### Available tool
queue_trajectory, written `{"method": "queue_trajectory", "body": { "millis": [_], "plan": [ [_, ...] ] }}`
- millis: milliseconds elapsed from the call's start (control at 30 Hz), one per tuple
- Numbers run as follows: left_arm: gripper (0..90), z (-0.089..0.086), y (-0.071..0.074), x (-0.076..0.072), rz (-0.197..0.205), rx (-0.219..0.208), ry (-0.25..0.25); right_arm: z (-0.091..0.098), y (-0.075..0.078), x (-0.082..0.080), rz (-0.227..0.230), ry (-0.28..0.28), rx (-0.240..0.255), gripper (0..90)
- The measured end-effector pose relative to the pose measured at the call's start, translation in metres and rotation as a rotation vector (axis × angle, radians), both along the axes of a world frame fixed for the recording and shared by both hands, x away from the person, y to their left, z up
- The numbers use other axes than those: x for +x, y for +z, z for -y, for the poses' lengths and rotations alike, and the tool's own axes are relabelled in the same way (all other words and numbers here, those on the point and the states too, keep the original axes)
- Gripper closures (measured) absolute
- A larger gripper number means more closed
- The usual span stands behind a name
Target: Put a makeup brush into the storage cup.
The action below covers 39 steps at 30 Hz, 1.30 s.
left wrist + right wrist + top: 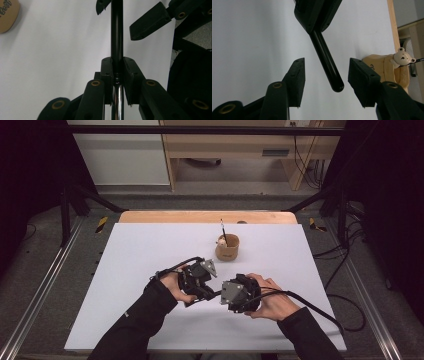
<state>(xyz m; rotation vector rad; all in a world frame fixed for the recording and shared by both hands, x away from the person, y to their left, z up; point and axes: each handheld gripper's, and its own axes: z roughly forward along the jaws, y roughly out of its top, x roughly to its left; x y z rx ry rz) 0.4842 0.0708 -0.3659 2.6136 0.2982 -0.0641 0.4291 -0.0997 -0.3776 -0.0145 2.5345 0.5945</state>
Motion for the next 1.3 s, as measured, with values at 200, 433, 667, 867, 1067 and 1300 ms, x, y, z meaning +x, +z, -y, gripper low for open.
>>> {"method": "queue_trajectory", "body": {
  "millis": [200,433,667,867,1067,1300],
  "plan": [
    [78.5,0.0014,0.0002,-0.0005,-0.005,-0.001,0.002,-0.0007,-0.0011,-0.0004,0.013,0.021,-0.006,54.0],
    [78.5,0.0037,0.0002,-0.0013,-0.017,-0.013,0.001,-0.0017,-0.0030,0.0001,0.026,0.052,-0.030,63.5],
    [78.5,0.0060,0.0003,-0.0023,-0.021,-0.016,-0.008,-0.0023,-0.0044,-0.0009,0.033,0.076,-0.034,68.7],
    [78.5,0.0070,0.0000,-0.0031,-0.019,-0.018,-0.015,-0.0016,-0.0049,-0.0013,0.048,0.099,-0.039,72.0],
    [78.5,0.0073,-0.0004,-0.0034,-0.020,-0.018,-0.019,-0.0014,-0.0050,-0.0017,0.052,0.116,-0.054,73.3],
    [78.4,0.0053,0.0008,-0.0040,-0.016,-0.024,-0.027,-0.0015,-0.0055,-0.0015,0.036,0.135,-0.065,76.0]
  ]
}}
